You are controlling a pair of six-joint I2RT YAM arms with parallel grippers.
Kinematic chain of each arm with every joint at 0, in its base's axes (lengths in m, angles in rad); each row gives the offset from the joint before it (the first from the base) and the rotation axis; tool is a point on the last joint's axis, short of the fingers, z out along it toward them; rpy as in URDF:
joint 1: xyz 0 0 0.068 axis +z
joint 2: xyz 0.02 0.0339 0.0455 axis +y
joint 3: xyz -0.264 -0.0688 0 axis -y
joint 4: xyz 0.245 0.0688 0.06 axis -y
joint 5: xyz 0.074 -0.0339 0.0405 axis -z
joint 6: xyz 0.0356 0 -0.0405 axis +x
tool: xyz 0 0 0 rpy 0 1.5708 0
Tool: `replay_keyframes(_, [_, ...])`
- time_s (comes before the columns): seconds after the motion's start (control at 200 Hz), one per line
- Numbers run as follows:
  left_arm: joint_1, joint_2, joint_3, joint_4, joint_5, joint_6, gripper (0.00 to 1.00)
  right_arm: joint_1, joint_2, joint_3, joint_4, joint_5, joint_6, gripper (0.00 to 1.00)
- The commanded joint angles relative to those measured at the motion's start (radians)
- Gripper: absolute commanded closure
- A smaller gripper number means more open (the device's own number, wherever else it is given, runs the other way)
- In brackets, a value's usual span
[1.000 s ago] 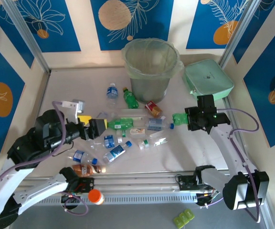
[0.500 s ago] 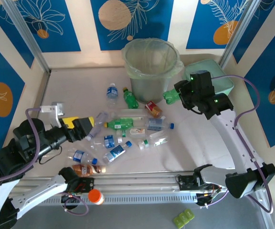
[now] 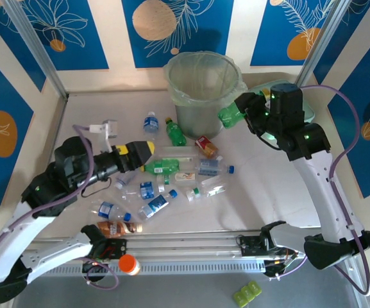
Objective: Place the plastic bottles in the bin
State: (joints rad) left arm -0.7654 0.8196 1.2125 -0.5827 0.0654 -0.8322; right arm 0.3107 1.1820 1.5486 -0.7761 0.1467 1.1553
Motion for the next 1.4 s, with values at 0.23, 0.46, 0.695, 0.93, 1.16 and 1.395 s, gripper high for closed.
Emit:
replay_keyframes(0.23, [0.216,0.066,-0.143,0.257,0.288,-0.192,0.07,-0.039,0.224,0.300,0.009,-0.154,-0.210,0.58])
replay_keyframes(0.46, [0.308,0.093,-0.128,0.223,0.390,-0.159,0.09,-0.079,0.500,0.529,0.004,-0.205,-0.283,0.58])
replay_keyframes(0.695, [0.308,0.057,-0.086,0.080,0.346,-0.032,0.09,0.022,0.951,1.072,-0.196,-0.124,-0.443,0.57])
replay_keyframes(0.93, [0.308,0.022,-0.084,-0.005,0.275,0.047,0.07,0.071,1.130,1.123,-0.225,-0.002,-0.571,0.52])
replay_keyframes(1.16, [0.308,0.003,-0.094,-0.086,0.180,0.151,0.07,0.074,1.171,1.077,-0.227,0.022,-0.681,0.39])
replay_keyframes(1.395, [0.308,0.000,-0.109,-0.147,0.093,0.218,0.00,0.070,1.124,1.086,-0.202,-0.035,-0.720,0.20])
